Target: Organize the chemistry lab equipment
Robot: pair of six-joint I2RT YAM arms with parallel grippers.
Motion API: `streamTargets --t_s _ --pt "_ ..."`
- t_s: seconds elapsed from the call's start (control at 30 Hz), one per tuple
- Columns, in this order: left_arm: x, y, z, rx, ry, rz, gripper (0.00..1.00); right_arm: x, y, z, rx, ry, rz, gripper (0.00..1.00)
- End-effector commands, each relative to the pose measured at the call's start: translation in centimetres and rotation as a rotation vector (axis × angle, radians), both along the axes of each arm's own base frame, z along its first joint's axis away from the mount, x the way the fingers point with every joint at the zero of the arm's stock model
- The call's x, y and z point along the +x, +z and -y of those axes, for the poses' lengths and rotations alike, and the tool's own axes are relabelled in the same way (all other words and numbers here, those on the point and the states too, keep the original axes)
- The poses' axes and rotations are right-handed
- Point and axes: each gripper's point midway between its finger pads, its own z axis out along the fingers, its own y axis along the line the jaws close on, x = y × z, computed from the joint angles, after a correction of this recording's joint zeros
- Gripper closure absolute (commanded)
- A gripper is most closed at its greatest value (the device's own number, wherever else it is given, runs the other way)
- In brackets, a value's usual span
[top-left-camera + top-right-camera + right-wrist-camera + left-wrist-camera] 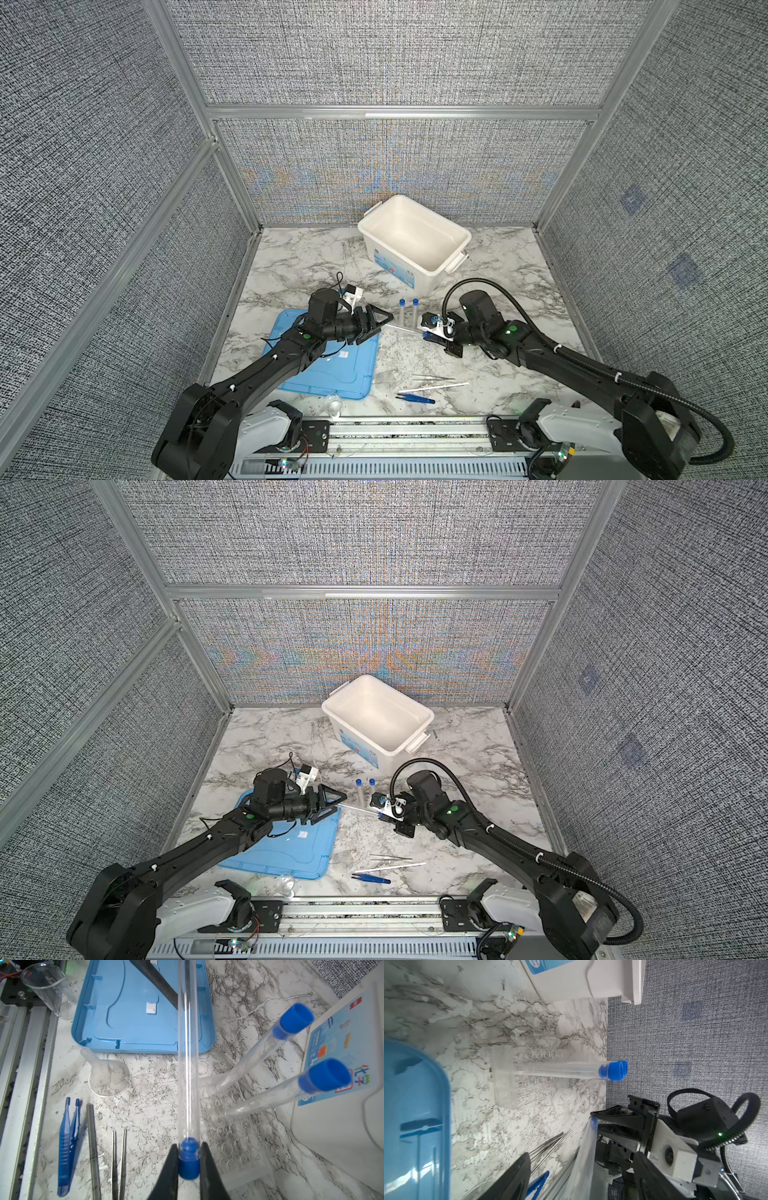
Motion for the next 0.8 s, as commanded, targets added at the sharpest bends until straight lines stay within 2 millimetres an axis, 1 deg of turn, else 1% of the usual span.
streamTargets --t_s 0.0,0.1,0.23,0.33,0.53,0.67,0.77 --pt "0.3 1.5 0.8 -0.072 -0.021 0.000 0.25 0.2 1.2 -1.2 0.069 0.016 -0.010 0.85" --pt "0.5 1.3 1.1 -0.084 -0.019 -0.016 0.30 0.1 1.3 -1.7 0.087 0.031 -0.024 0.85" --pt "0.7 1.2 1.3 -0.094 -0.024 -0.026 0.34 -0.1 1.6 -2.1 0.097 0.041 -0.031 0.85" --pt "0.8 1.2 1.4 -0.103 -0.022 -0.029 0.45 0.1 1.5 -2.0 0.090 0.017 -0.049 0.85" --pt "0.9 1.2 1.4 -0.107 -0.016 -0.029 0.57 -0.1 1.0 -2.2 0.087 0.016 -0.079 0.85" --pt "0.9 1.1 1.4 -0.105 -0.015 -0.029 0.61 -0.2 1.1 -2.2 0.090 0.014 -0.082 0.85" --pt "0.9 1.0 1.3 -0.105 -0.014 -0.030 0.69 -0.3 1.2 -2.1 0.090 0.015 -0.083 0.85"
